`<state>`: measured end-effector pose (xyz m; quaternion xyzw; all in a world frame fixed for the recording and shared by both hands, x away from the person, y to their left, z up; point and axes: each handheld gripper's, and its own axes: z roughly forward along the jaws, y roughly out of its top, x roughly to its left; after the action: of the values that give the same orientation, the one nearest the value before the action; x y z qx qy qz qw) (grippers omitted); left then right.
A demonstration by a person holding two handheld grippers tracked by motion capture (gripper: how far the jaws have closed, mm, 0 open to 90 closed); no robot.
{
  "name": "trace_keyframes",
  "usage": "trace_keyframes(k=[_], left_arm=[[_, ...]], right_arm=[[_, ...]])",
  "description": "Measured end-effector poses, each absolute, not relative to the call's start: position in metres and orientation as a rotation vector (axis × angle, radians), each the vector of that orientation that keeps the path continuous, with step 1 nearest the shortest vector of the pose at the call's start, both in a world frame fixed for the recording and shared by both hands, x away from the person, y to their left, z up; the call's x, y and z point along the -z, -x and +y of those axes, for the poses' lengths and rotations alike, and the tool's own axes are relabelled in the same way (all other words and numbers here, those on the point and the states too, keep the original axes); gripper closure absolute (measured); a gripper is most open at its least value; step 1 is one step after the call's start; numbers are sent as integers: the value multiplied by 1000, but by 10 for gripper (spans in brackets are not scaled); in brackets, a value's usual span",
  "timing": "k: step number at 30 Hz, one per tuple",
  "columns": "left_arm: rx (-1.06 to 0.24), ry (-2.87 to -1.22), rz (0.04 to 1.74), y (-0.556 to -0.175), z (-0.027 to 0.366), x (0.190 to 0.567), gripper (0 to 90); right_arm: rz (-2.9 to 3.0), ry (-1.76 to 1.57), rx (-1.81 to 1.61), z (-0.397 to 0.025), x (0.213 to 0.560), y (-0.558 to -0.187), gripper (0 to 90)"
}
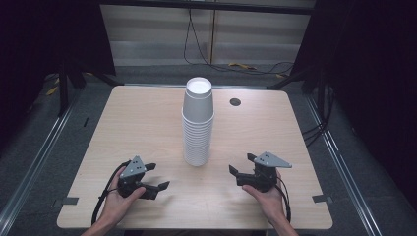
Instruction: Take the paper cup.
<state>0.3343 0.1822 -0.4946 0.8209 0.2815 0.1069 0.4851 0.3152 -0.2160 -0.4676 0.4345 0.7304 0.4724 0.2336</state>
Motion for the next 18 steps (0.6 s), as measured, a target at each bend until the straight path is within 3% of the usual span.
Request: trace_keyframes(k=[18], left_arm=[[-247, -2031, 652, -336, 177, 494, 159]], right_arm=[[2030, -1110, -1368, -209, 446, -320, 157]])
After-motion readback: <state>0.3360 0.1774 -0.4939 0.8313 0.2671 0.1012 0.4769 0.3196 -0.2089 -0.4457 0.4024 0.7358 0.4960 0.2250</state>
